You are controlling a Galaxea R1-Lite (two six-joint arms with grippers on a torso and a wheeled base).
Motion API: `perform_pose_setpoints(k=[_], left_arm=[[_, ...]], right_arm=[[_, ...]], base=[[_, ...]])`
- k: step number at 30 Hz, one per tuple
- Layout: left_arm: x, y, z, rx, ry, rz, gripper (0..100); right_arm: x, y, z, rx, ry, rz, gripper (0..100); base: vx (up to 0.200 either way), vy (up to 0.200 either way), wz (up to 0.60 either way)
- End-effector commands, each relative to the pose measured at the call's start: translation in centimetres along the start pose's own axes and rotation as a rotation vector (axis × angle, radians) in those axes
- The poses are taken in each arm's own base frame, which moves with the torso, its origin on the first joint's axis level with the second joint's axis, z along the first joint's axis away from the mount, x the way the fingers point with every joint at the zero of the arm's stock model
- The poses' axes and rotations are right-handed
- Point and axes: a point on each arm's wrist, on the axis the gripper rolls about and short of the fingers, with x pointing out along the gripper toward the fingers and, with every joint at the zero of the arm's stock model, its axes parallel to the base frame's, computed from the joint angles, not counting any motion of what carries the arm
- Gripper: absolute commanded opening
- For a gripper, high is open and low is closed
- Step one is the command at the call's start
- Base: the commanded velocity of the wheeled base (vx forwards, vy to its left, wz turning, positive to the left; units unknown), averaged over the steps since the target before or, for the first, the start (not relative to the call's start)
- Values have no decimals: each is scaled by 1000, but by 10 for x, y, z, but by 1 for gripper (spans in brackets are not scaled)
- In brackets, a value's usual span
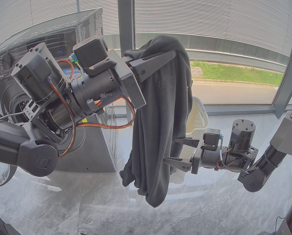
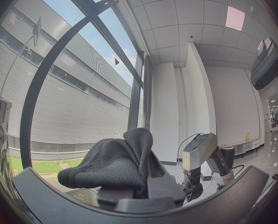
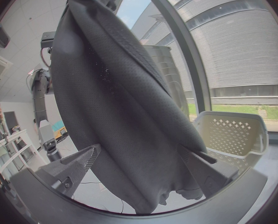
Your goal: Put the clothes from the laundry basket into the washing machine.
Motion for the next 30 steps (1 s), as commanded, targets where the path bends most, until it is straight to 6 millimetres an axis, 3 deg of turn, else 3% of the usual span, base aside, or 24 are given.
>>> perform_pose_setpoints(k=[1,9,15,18,20,24,30], left_arm=[[0,-2,2,1,-7,-4,0],[1,-1,0,-1,-3,-4,0],[0,2,-1,-1,2,5,0],[-4,8,-2,4,11,27,0],[-8,17,-4,15,13,51,0],[-9,17,-3,17,12,54,0],[-8,15,-2,15,10,45,0]], right_arm=[[35,-11,-14,-18,6,21,100],[60,3,-8,-55,-25,117,100],[61,4,-14,-44,-10,100,100],[44,4,-13,-25,3,35,100],[14,1,-9,-13,14,-18,100],[-23,5,-10,8,45,-76,100],[-40,6,-7,13,42,-112,100]], base=[[0,0,0],[0,0,0],[0,0,0],[0,0,0],[0,0,0],[0,0,0],[0,0,0]])
